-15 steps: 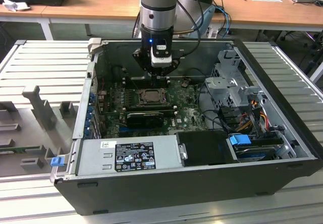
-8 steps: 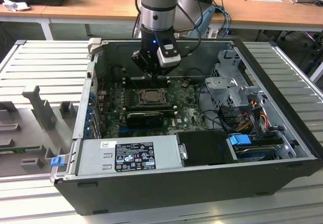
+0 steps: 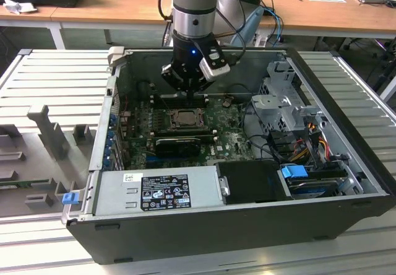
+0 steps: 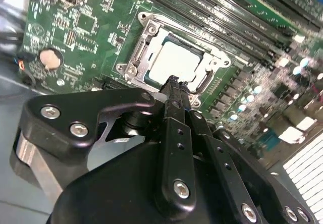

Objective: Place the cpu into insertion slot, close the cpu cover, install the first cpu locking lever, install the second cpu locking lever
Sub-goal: 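Install the first cpu locking lever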

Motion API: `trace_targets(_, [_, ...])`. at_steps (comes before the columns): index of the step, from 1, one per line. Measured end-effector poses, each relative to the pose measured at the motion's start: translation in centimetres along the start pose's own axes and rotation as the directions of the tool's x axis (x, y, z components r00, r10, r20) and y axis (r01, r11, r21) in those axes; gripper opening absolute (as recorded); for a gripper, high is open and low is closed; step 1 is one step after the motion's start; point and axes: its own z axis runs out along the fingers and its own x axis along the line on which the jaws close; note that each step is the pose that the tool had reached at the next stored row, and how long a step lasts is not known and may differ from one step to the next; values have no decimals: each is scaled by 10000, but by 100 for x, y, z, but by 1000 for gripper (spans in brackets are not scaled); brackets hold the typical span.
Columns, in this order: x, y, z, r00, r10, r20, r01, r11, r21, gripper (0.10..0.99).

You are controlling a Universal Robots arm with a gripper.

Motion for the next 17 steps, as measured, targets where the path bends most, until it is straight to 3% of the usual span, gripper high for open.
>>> trace_targets(1, [0,0,1,9992,-391,-6,391,9992,-4,106])
trace_targets(3, [0,0,1,9922,-1245,-20,1245,9922,-14,106])
trace_targets(7, [174,11,1,9922,-1247,-20,1247,9922,-13,106])
trace_targets(11, [221,14,10,9957,-929,-15,929,9957,-9,106])
trace_targets(17, [569,12,12,9957,-926,-15,926,9957,-10,106])
